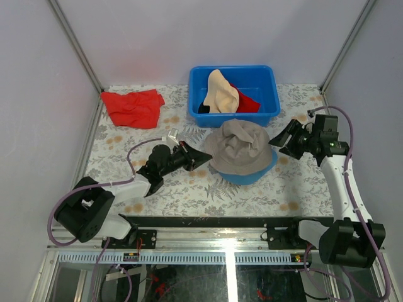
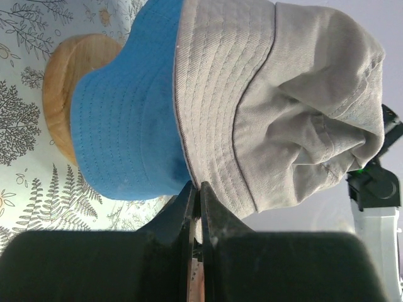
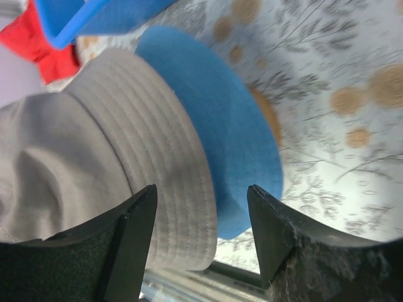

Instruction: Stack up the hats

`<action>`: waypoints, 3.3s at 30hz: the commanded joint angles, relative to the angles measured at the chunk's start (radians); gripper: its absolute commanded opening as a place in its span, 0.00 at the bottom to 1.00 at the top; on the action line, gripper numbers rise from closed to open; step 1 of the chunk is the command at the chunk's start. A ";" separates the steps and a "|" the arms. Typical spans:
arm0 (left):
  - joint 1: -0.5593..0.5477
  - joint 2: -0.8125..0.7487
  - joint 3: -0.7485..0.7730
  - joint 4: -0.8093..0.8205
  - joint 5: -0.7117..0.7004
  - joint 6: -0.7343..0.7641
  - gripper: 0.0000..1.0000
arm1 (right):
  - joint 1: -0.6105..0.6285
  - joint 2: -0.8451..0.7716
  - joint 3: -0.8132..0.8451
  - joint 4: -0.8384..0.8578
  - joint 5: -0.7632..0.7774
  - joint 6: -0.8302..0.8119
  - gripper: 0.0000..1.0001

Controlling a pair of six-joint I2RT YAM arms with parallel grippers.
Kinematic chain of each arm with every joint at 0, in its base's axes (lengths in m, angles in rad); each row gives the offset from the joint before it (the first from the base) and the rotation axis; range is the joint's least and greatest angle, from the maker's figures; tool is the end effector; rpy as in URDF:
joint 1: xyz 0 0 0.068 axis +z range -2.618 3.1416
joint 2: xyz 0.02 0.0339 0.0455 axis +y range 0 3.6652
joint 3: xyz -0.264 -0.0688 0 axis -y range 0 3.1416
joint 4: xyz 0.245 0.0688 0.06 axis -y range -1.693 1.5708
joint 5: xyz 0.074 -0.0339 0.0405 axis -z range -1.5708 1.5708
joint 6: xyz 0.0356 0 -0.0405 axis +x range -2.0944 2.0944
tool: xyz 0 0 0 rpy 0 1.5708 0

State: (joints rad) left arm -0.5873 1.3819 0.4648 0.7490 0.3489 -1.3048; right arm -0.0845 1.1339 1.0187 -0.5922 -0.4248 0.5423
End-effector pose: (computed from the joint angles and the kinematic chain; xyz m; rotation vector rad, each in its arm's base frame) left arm 0.2205 -0.1614 0.1968 -0.4306 2.0105 -1.6028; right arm 0.2398 -0.0056 0.3150 0.4905 2.2529 0.7217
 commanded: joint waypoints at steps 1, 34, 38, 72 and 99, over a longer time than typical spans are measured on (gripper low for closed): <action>0.005 -0.008 0.046 -0.010 0.030 0.041 0.00 | -0.023 -0.007 -0.091 0.242 -0.349 0.099 0.65; 0.024 0.059 0.140 -0.120 0.076 0.082 0.00 | -0.187 0.138 -0.408 1.042 -0.628 0.559 0.72; 0.025 0.067 0.152 -0.119 0.080 0.080 0.00 | -0.186 0.178 -0.435 1.124 -0.636 0.593 0.73; 0.062 0.140 0.135 -0.074 0.113 0.063 0.00 | -0.137 0.392 -0.538 1.575 -0.587 0.873 0.00; 0.068 0.378 0.081 0.018 0.156 0.055 0.00 | -0.174 0.413 -0.530 1.128 -0.472 0.577 0.00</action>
State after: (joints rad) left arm -0.5266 1.7271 0.5766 0.7612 0.4988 -1.2781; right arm -0.2489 1.5429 0.4633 0.7143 -0.9779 1.2690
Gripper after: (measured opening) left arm 0.010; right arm 0.018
